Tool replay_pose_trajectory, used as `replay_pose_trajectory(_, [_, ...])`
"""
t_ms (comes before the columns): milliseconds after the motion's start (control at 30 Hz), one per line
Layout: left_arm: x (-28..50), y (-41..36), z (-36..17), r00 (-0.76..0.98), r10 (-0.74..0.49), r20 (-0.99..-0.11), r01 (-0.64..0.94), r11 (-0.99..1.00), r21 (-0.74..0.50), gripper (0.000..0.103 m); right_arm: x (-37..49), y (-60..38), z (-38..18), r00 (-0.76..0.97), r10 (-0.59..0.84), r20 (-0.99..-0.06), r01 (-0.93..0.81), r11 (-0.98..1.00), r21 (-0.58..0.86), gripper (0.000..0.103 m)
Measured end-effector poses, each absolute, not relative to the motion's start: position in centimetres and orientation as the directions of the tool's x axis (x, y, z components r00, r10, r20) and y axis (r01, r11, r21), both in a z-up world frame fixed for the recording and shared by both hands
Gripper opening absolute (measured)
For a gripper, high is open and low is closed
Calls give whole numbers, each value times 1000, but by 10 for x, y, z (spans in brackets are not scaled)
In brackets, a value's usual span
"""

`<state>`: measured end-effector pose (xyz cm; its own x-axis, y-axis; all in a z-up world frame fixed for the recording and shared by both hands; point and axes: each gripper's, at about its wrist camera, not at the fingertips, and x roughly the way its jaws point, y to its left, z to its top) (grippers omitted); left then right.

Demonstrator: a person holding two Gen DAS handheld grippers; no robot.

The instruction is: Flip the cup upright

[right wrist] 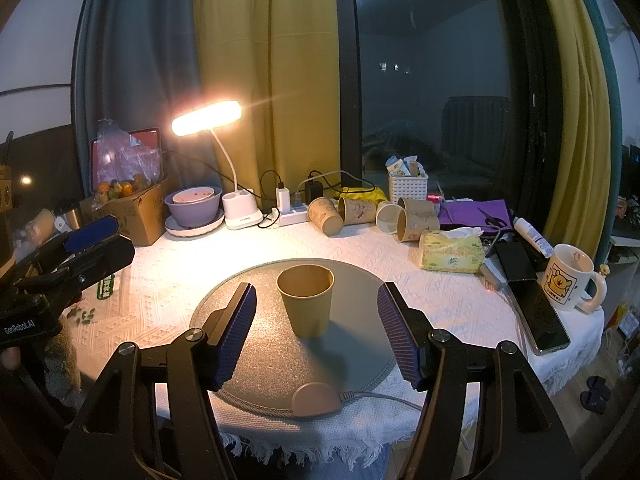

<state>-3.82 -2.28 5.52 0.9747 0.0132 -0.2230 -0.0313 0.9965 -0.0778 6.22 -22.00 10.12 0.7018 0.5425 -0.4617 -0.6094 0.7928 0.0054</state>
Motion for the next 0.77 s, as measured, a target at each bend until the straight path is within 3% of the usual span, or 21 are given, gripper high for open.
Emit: replay_pose_trajectory(767, [-43,-26,49,979,6,-206,-25,996,-91,89,62,-218,100,699,543,-466,-611,792,6,66])
